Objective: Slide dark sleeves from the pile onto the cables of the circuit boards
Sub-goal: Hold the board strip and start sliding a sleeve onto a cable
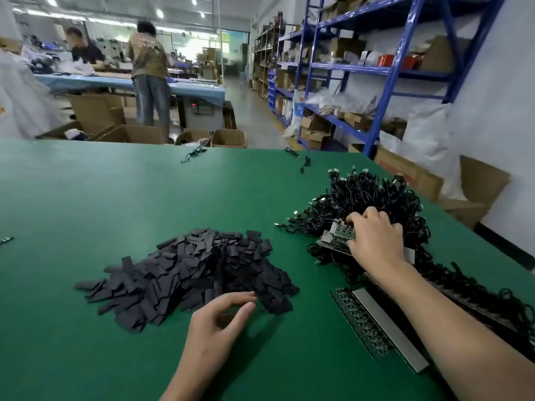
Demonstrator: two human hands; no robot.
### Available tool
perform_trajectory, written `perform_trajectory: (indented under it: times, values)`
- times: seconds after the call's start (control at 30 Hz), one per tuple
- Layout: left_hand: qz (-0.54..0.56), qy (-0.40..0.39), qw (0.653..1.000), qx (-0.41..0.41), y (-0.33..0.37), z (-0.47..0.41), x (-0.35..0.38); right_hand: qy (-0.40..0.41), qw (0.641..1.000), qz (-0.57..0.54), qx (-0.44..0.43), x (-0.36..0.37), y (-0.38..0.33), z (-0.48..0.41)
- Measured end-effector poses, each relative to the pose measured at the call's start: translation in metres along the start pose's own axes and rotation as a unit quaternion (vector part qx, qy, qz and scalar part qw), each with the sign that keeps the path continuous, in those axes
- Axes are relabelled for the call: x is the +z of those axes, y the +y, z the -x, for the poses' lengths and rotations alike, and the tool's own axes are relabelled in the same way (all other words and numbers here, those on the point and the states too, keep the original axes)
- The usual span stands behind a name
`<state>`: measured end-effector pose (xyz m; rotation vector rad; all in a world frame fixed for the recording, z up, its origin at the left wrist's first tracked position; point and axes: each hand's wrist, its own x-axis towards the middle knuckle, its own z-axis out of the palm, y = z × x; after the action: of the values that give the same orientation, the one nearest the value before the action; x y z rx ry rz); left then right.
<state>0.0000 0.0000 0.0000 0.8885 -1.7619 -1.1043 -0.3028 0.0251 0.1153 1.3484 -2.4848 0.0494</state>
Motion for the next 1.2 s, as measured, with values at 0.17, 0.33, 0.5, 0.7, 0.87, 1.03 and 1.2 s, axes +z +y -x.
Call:
perform_trajectory:
  times: [0.17,0.33,0.5,0.7,0.87,1.03,1.2]
  values:
    - [-0.016,-0.015,1.000,-0.009,0.010,0.001,0.008,-0.014,0.999,-0.032,0.008,-0.003,0.002,0.003]
    - [0.039,-0.089,0.994,-0.039,0.060,-0.025,0.055,0.009,0.995,-0.093,0.018,-0.005,0.003,0.021]
    - [0.245,-0.128,0.944,-0.180,0.120,-0.077,0.126,0.026,0.993,-0.113,0.004,-0.005,0.003,0.053]
    - [0.204,-0.114,0.923,-0.305,0.134,-0.117,0.169,-0.030,0.990,-0.134,0.006,-0.003,0.022,0.060]
    - [0.245,-0.064,0.904,-0.345,0.133,-0.119,0.182,-0.042,0.990,-0.137,0.005,0.001,0.030,0.061]
    - [0.296,-0.027,0.882,-0.365,0.140,-0.120,0.186,-0.061,0.988,-0.139,-0.016,0.005,0.030,0.061]
    - [0.313,-0.028,0.872,-0.375,0.141,-0.120,0.189,-0.101,0.965,-0.240,0.007,0.010,0.030,0.059]
